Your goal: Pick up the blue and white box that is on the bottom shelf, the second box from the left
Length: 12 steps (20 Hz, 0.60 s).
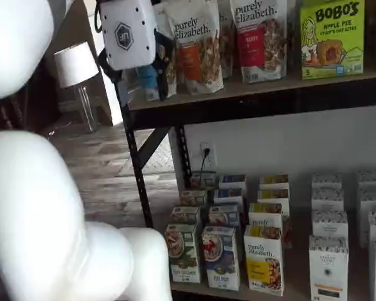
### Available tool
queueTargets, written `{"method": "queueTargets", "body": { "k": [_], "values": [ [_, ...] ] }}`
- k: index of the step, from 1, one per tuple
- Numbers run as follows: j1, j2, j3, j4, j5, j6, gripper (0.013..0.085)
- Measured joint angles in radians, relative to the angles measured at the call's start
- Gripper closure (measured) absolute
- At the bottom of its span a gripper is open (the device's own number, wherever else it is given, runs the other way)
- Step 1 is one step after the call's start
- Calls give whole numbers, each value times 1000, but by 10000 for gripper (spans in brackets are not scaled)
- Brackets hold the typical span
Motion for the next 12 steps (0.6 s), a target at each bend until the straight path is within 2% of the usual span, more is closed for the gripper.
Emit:
{"method": "queueTargets", "body": {
  "k": [2,4,12],
  "values": [
    [-22,23,-19,24,38,-9,130],
    [-35,21,-17,37,38,-17,130],
    [-30,9,12,20,8,-22,130]
  ]
}}
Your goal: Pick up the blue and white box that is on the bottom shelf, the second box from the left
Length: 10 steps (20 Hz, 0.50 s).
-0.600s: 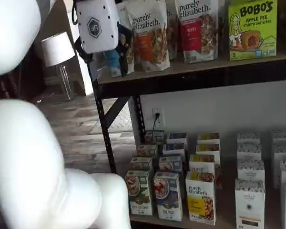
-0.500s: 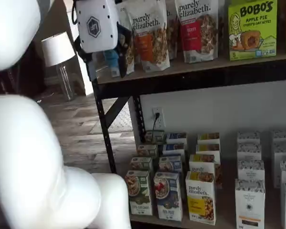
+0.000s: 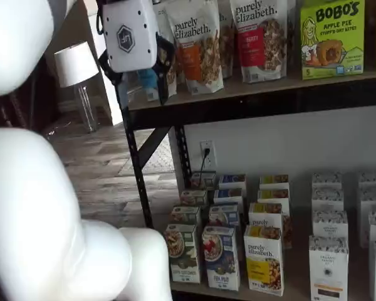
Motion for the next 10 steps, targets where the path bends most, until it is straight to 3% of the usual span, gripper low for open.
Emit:
{"method": "queueTargets", "body": {
  "k": [10],
  "values": [
    [16,-49,127,-13,-112,8,130]
  ]
}}
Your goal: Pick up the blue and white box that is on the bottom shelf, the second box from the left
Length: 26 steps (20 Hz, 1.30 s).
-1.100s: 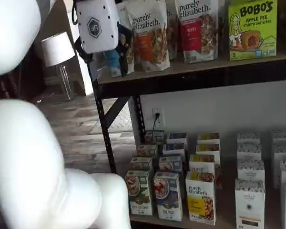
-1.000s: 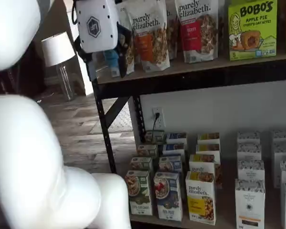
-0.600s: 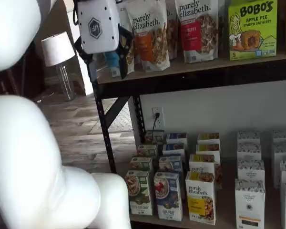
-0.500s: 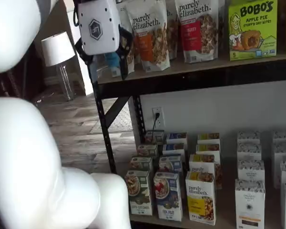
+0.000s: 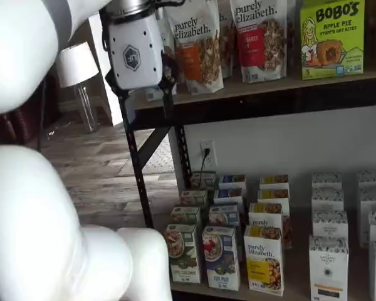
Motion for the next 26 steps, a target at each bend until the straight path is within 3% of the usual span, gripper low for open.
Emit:
{"method": "queueTargets", "body": {
  "k": [17,26],
  "values": [
    [33,-36,235,1,-203,26,130],
    [13,-47,328,1,-290,4,130]
  ]
}}
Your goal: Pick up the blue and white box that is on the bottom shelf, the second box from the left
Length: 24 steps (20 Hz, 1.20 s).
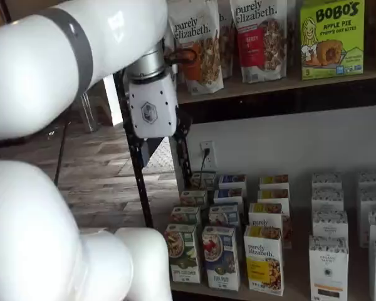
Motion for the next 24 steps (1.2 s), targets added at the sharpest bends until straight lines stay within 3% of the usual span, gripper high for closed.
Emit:
{"method": "queueTargets", "body": {
  "k": [12,24],
  "values": [
    [-30,-31,162,31,-173,-41,130],
    [60,39,303,-41,-411,59,130]
  ]
}}
